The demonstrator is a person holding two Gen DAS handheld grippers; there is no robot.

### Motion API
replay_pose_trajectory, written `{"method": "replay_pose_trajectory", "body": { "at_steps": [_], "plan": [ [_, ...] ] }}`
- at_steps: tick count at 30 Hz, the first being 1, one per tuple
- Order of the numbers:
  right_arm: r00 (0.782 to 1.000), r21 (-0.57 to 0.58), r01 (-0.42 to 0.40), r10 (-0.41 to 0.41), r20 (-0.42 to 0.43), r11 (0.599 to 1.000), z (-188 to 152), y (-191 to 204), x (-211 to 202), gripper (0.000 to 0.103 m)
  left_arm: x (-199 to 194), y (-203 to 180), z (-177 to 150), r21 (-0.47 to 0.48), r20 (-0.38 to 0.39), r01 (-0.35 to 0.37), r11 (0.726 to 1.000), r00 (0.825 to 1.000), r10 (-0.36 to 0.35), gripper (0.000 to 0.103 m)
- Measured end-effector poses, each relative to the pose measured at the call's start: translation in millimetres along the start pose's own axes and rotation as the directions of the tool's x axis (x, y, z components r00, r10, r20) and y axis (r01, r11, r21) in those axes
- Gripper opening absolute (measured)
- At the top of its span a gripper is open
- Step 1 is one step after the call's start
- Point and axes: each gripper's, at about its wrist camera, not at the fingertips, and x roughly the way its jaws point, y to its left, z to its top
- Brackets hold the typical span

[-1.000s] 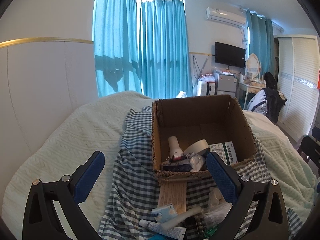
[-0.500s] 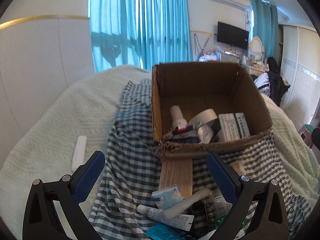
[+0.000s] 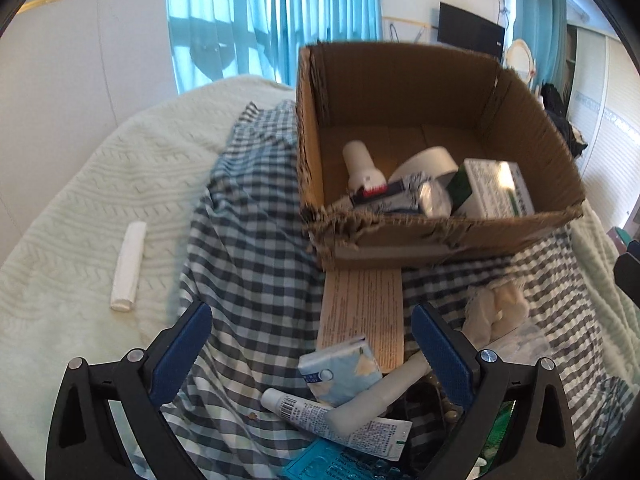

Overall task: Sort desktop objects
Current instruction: 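Grasp the blue tissue pack with the left gripper while the right grasps the lace tissue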

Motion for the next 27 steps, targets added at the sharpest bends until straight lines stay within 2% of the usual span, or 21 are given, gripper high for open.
{"method": "replay_pose_trajectory", "body": {
  "at_steps": [2, 6, 13, 17, 21, 23, 24, 25, 27],
  "plan": [
    [1.000, 0.001, -0.004, 0.004, -0.027, 1.000, -4.2, 1.0, 10.9, 0.093, 8.3, -0.4, -2.0, 0.000, -0.023, 0.005, 1.000, 1.000, -0.005, 0.101],
    [0.997, -0.013, -0.011, 0.010, -0.076, 1.000, -11.7, 2.7, 30.6, 0.085, 21.1, 0.8, -3.4, -0.005, -0.062, 0.010, 1.000, 0.998, -0.010, 0.100],
    [0.989, -0.005, -0.015, 0.014, -0.150, 1.000, -25.1, 1.9, 59.7, 0.085, 40.2, -3.0, -13.4, 0.011, -0.132, 0.013, 1.000, 0.991, -0.012, 0.099],
    [0.982, 0.011, -0.019, 0.021, -0.186, 1.000, -31.4, -0.5, 75.4, 0.085, 52.7, -0.1, -18.5, -0.008, -0.179, 0.018, 1.000, 0.984, -0.019, 0.095],
    [0.973, 0.019, -0.031, 0.034, -0.227, 0.999, -37.8, 0.8, 92.6, 0.084, 60.5, 1.1, -23.0, -0.022, -0.214, 0.038, 0.999, 0.976, -0.041, 0.083],
    [0.967, 0.019, -0.031, 0.035, -0.254, 0.999, -40.6, 2.0, 101.0, 0.079, 62.8, 0.1, -24.1, -0.022, -0.227, 0.057, 0.998, 0.972, -0.061, 0.075],
    [0.963, 0.019, -0.031, 0.035, -0.267, 0.999, -42.1, 1.9, 104.9, 0.073, 63.6, -0.8, -24.8, -0.022, -0.230, 0.074, 0.997, 0.970, -0.077, 0.065],
    [0.960, 0.020, -0.032, 0.037, -0.278, 0.999, -43.5, 1.7, 108.1, 0.064, 64.0, -1.8, -25.2, -0.024, -0.232, 0.086, 0.996, 0.969, -0.089, 0.059],
    [0.953, 0.024, -0.044, 0.050, -0.300, 0.999, -46.0, 1.7, 113.9, 0.053, 63.7, -2.7, -25.9, -0.020, -0.230, 0.091, 0.996, 0.969, -0.093, 0.059]
  ]
}}
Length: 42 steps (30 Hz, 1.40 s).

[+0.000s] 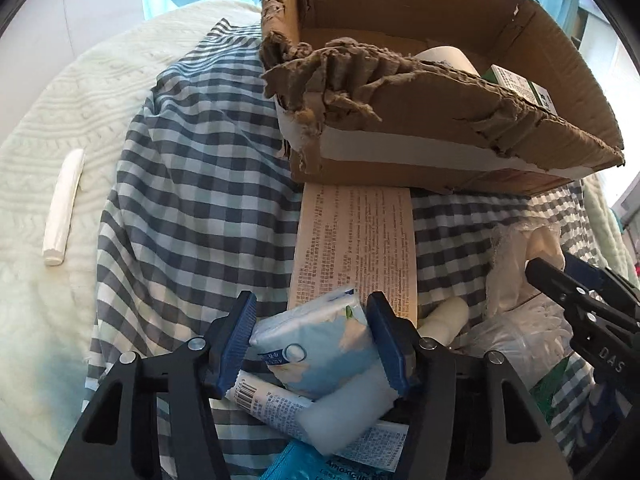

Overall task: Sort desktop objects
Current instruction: 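Grasp the blue tissue pack with the left gripper while the right grasps the lace tissue, then lift the tissue pack and lace tissue with both grippers over the cardboard box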

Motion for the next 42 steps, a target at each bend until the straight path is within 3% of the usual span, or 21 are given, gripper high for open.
{"method": "replay_pose_trajectory", "body": {
  "at_steps": [3, 10, 19, 29, 36, 42],
  "plan": [
    [0.999, -0.006, -0.045, 0.045, -0.008, 0.999, 0.0, 1.0, 2.1, 0.026, -1.2, -0.6, -1.2, 0.002, 0.004, 0.004, 1.000, 1.000, -0.004, 0.058],
    [1.000, -0.021, -0.026, 0.026, 0.013, 0.999, -0.6, 5.3, -5.6, 0.007, -10.5, -4.1, -3.3, 0.010, 0.028, -0.001, 1.000, 1.000, 0.000, 0.058],
    [0.998, -0.033, 0.017, -0.015, 0.065, 0.999, -3.9, 10.4, -25.4, 0.006, -34.3, -16.3, -4.2, 0.043, 0.102, -0.036, 0.998, 0.994, 0.032, 0.056],
    [0.989, -0.043, 0.058, -0.051, 0.142, 0.997, -6.7, 16.3, -58.5, 0.006, -70.5, -31.1, -1.2, 0.070, 0.190, -0.007, 0.998, 0.982, -0.007, 0.055],
    [0.974, -0.058, 0.074, -0.059, 0.218, 0.996, -7.3, 25.7, -88.3, 0.006, -113.3, -42.4, 4.9, 0.097, 0.296, -0.019, 0.995, 0.955, -0.011, 0.055],
    [0.951, -0.079, 0.098, -0.070, 0.302, 0.992, -9.2, 38.4, -126.4, 0.006, -143.7, -44.6, 8.3, 0.106, 0.393, -0.035, 0.994, 0.920, -0.010, 0.055]
  ]
}}
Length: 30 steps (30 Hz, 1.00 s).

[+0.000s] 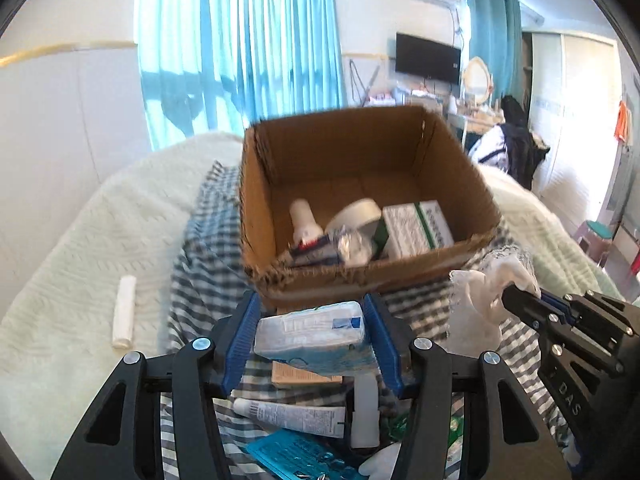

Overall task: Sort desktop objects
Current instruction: 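Lift the tissue pack and lace tissue with both grippers over the cardboard box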

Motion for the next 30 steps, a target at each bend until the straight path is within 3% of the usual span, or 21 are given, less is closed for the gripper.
{"method": "replay_pose_trajectory", "body": {
  "at_steps": [13, 21, 30],
  "plan": [
    [0.981, 0.008, -0.002, 0.000, 0.192, 1.000, 22.0, 6.9, -83.7, 0.006, -72.9, 1.4, 24.6, -0.022, 0.190, -0.008, 1.000, 0.982, 0.012, 0.055],
    [0.941, 0.016, 0.023, -0.027, 0.338, 1.000, 42.2, 5.7, -135.1, 0.006, -110.8, -1.5, 40.4, -0.034, 0.307, 0.014, 0.999, 0.952, -0.003, 0.055],
    [0.910, 0.024, -0.011, 0.000, 0.414, 1.000, 64.9, 9.8, -154.7, 0.006, -133.4, -4.4, 62.1, -0.017, 0.400, 0.020, 1.000, 0.916, -0.011, 0.055]
  ]
}}
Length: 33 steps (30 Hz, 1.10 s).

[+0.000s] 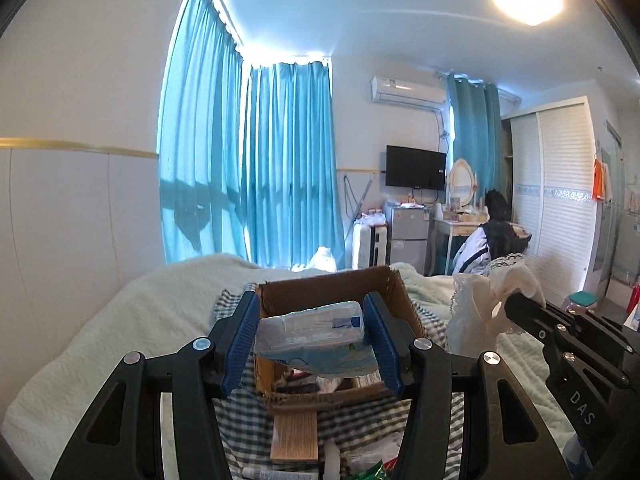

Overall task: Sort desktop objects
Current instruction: 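Lift the tissue pack and lace tissue with both grippers over the cardboard box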

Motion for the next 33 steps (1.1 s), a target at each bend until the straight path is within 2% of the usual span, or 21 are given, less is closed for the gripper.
{"method": "replay_pose_trajectory", "body": {
  "at_steps": [11, 20, 26, 33],
  "plan": [
    [0.999, 0.003, 0.005, -0.005, 0.036, 1.000, 19.5, -1.3, 18.2, 0.006, 24.5, 3.7, 7.7, -0.020, 0.020, 0.012, 1.000, 1.000, -0.012, 0.055],
    [1.000, -0.016, 0.001, 0.000, 0.023, 1.000, 11.6, -7.0, 53.8, 0.006, 63.3, 7.1, 6.9, 0.007, 0.014, -0.011, 1.000, 1.000, 0.011, 0.055],
    [1.000, -0.020, -0.009, 0.009, -0.005, 1.000, 5.7, -14.5, 81.9, 0.006, 91.5, 12.3, -0.3, 0.002, -0.011, -0.030, 1.000, 1.000, 0.030, 0.055],
    [0.999, -0.025, -0.006, 0.005, -0.051, 1.000, -5.1, -23.9, 114.2, 0.006, 137.0, 25.5, -13.5, -0.021, -0.084, -0.059, 0.998, 0.995, 0.057, 0.055]
  ]
}}
